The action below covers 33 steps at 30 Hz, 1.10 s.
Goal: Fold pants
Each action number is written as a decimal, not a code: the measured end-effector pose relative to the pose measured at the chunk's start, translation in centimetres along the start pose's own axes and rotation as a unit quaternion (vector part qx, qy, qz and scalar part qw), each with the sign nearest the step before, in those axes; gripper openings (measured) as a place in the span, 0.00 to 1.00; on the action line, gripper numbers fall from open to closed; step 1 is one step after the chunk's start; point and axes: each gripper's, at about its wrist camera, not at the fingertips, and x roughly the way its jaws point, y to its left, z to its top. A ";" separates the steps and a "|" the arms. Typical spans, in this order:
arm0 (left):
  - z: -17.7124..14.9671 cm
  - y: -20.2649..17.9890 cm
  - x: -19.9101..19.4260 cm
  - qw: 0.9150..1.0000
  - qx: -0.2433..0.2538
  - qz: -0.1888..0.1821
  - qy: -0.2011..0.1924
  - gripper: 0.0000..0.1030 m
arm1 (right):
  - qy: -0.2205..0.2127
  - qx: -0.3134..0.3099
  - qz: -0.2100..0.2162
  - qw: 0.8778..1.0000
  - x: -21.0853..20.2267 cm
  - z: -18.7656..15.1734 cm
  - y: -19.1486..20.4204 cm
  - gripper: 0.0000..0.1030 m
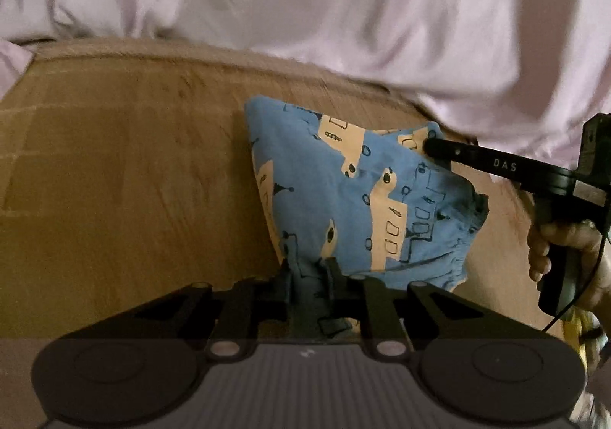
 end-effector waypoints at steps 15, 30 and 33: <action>5.0 5.5 2.9 0.994 -0.047 0.102 -0.008 0.47 | 0.072 -0.091 -0.015 0.993 13.2 6.0 3.3 0.10; -0.6 -0.2 -5.3 0.985 0.052 0.137 -0.094 0.98 | -0.044 -0.054 -0.018 0.997 -2.3 0.4 7.0 0.88; -2.3 -0.5 -6.6 0.983 0.052 0.143 -0.104 1.00 | -0.067 -0.033 -0.025 0.997 -6.0 -2.2 7.9 0.96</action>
